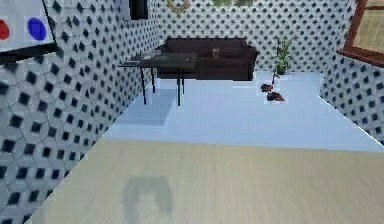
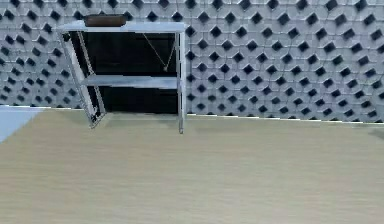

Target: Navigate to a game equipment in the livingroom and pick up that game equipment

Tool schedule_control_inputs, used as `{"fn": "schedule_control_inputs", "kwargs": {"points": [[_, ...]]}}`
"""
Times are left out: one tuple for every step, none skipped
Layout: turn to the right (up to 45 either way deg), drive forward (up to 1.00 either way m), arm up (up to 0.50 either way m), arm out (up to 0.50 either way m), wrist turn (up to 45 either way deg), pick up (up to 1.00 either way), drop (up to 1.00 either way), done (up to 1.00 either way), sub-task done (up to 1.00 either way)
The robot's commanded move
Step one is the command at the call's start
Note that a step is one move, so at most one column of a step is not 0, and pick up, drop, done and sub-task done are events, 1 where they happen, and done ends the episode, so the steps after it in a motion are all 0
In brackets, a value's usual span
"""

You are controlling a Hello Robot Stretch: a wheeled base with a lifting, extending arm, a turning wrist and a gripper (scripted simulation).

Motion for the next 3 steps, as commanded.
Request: {"fn": "schedule_control_inputs", "kwargs": {"points": [[0.0, 1.00, 0.00, 0.00, 0.0, 0.00, 0.00, 0.00, 0.00], [0.0, 1.00, 0.00, 0.00, 0.0, 0.00, 0.00, 0.00, 0.00], [-3.0, 0.00, 0.00, 0.00, 0.0, 0.00, 0.00, 0.00, 0.00]]}}
